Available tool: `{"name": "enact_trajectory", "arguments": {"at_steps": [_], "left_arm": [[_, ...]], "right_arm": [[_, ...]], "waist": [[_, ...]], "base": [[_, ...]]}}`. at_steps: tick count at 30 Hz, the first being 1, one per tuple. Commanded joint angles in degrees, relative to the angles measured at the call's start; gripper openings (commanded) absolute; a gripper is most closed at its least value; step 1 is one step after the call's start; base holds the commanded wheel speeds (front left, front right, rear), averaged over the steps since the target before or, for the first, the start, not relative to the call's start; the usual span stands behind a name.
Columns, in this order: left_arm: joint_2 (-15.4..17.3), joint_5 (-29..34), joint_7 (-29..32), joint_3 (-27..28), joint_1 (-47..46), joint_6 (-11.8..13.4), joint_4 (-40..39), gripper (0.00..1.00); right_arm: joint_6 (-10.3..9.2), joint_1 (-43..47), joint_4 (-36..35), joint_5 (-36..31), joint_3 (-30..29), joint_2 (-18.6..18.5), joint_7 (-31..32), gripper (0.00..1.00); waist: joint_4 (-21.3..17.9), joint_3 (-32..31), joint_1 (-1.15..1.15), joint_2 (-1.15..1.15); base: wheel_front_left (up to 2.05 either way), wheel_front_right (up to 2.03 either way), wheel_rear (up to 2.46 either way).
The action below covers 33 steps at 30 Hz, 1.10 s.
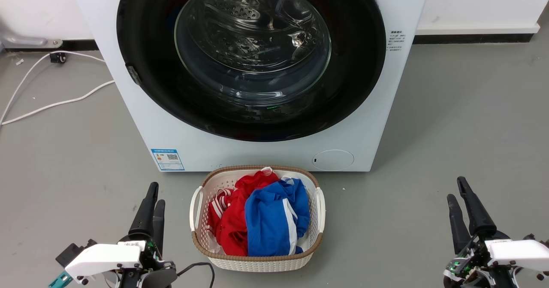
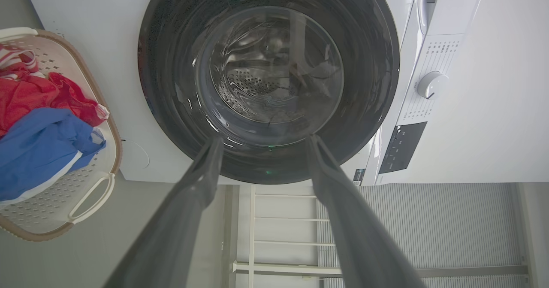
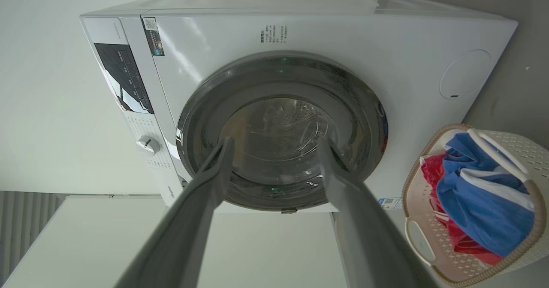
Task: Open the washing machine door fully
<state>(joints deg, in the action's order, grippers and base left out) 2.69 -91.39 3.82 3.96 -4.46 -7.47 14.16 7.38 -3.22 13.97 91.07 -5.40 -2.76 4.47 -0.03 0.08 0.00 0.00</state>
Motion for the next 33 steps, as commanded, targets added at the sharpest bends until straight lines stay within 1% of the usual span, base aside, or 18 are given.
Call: {"name": "enact_trajectory", "arguments": {"at_steps": [1, 7, 11, 15, 19, 33], "left_arm": [[0.18, 0.84, -0.58, -0.27, -0.57, -0.01, -1.50, 1.00], [0.19, 5.56, -2.16, -0.89, -0.17, -0.02, -3.22, 1.00], [0.19, 10.16, -3.16, -1.64, -0.02, -0.02, -4.30, 1.00], [0.20, 14.97, -4.12, -1.93, 0.14, -0.02, -5.02, 1.00], [0.20, 19.89, -5.01, -2.11, 0.13, -0.02, -5.28, 1.00], [1.60, 42.66, -7.92, -4.61, -0.57, 0.42, -6.37, 1.00]], "right_arm": [[0.03, -0.55, -1.49, -0.55, 0.30, -0.33, -0.57, 1.00], [0.04, -0.20, -2.52, -3.64, 1.09, -1.13, -2.50, 1.00], [0.04, -0.08, -3.25, -7.99, 1.54, -1.89, -3.69, 1.00], [0.05, -0.12, -4.16, -13.85, 1.68, -2.33, -4.69, 1.00], [0.06, 0.03, -5.11, -19.07, 1.26, -1.95, -5.61, 1.00], [0.07, 0.68, -8.08, -40.62, 0.82, -1.84, -5.78, 1.00]], "waist": [[0.04, -0.02, 0.00, 0.00], [0.26, -0.21, 0.00, 0.00], [0.37, -0.35, 0.00, 0.00], [0.41, -0.45, 0.00, 0.00], [0.44, -0.55, 0.00, 0.00], [0.47, -0.79, 0.00, 0.00]], "base": [[0.00, 0.00, 0.00], [0.00, 0.00, 0.00], [0.00, 0.00, 0.00], [0.00, 0.00, 0.00], [0.00, 0.00, 0.00], [0.00, 0.00, 0.00]]}}
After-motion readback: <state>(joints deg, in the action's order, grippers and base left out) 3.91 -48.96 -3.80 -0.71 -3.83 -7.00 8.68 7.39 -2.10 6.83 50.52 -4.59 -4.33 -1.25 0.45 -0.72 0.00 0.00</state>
